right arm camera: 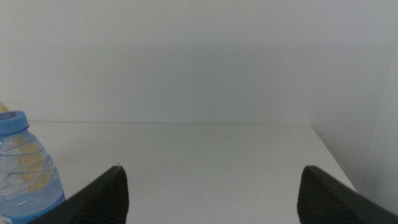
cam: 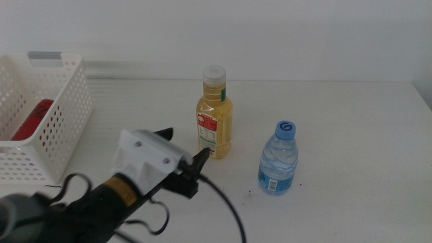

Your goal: Use arms to grab the bottles and put them into the dustbin to the left of the table.

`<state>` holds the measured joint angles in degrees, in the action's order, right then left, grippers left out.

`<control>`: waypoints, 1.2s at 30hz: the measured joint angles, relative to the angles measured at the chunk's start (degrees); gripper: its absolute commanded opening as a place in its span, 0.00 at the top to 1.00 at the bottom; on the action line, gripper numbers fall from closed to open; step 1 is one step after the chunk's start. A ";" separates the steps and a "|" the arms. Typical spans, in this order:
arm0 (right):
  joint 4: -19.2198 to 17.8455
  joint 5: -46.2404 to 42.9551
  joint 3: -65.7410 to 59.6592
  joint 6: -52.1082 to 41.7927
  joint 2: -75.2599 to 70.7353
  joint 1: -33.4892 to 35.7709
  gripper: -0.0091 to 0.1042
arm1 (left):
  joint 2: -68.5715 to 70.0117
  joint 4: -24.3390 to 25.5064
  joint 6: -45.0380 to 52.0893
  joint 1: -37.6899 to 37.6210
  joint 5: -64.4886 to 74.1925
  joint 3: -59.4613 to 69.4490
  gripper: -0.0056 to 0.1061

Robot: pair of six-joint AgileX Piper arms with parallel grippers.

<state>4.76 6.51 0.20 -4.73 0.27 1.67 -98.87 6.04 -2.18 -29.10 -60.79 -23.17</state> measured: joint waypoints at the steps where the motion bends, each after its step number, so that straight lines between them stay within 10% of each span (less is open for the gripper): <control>1: 0.00 0.00 0.00 0.00 0.00 0.00 0.11 | -1.40 0.14 0.00 0.00 -0.15 -1.35 0.11; 29: 0.00 0.00 0.00 0.00 0.00 0.00 0.11 | -26.04 0.50 -3.75 0.00 -0.86 -27.87 0.12; 36: 0.00 0.00 0.00 0.00 0.00 0.00 0.11 | -26.57 1.74 -3.75 0.58 -0.32 -28.77 0.57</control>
<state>4.76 6.51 0.20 -4.73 0.27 1.67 -125.44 7.78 -5.93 -28.51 -61.11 -51.94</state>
